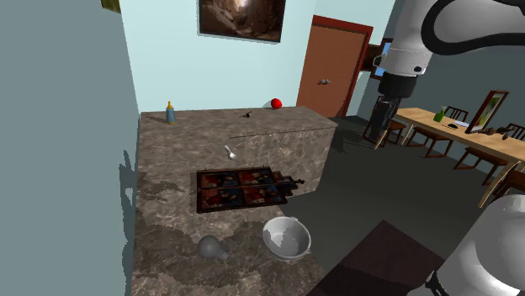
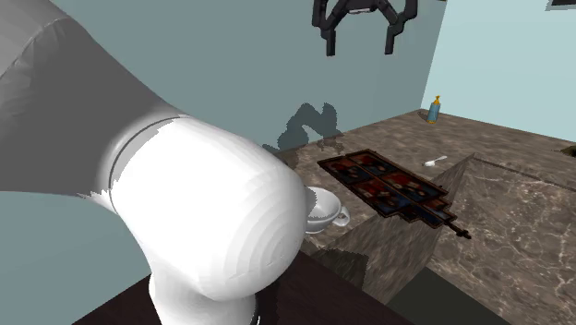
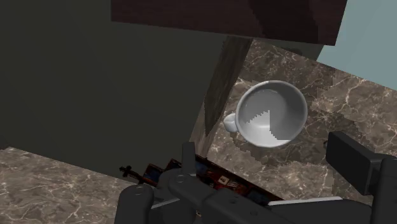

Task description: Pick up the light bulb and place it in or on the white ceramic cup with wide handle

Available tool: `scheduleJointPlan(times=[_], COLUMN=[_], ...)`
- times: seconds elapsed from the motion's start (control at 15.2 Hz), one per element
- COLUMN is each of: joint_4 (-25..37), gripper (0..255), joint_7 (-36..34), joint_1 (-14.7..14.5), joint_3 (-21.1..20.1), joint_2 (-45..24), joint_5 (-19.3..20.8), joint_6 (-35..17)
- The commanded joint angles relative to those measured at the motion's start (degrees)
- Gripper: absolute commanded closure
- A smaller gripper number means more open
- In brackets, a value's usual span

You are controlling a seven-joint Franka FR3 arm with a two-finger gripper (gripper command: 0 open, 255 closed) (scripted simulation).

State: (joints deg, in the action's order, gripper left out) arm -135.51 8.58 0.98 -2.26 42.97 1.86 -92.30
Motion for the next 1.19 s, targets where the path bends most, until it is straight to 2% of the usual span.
scheduleJointPlan(times=[0.0,0.59,1.12], joint_4=[0.00,-1.33,2.56], gripper=[0,0,0], joint_7=[0.00,-9.96,-19.25], joint_1=[0.00,-2.25,-3.41], joint_3=[0.00,-8.30,-15.07], joint_2=[0.00,-12.05,-26.95], joint_5=[0.00,-3.74,-3.61], joint_6=[0.00,-11.40,-20.53])
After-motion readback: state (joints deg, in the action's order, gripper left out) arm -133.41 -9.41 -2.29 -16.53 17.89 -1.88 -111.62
